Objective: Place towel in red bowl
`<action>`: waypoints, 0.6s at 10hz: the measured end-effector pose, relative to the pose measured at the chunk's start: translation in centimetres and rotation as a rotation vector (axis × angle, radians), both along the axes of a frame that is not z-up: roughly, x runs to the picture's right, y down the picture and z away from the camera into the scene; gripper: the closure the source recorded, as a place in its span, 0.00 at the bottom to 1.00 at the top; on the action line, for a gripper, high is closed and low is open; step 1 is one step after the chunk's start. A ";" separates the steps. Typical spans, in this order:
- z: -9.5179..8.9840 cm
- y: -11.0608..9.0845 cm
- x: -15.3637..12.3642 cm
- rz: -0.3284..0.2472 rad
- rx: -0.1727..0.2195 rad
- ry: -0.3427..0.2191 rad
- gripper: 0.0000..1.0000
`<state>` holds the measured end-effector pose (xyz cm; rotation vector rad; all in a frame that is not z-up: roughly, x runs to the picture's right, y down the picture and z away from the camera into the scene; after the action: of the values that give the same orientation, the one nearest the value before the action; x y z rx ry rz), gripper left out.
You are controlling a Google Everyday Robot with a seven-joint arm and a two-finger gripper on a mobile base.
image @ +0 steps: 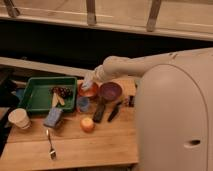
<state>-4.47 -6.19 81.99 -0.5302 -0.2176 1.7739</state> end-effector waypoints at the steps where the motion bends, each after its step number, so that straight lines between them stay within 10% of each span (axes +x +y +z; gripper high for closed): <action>1: 0.5 0.0 0.0 0.002 -0.012 0.001 1.00; 6: 3.6 -0.2 0.6 0.068 -0.060 -0.010 0.99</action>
<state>-3.91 -6.41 85.59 -0.5805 -0.1911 1.8487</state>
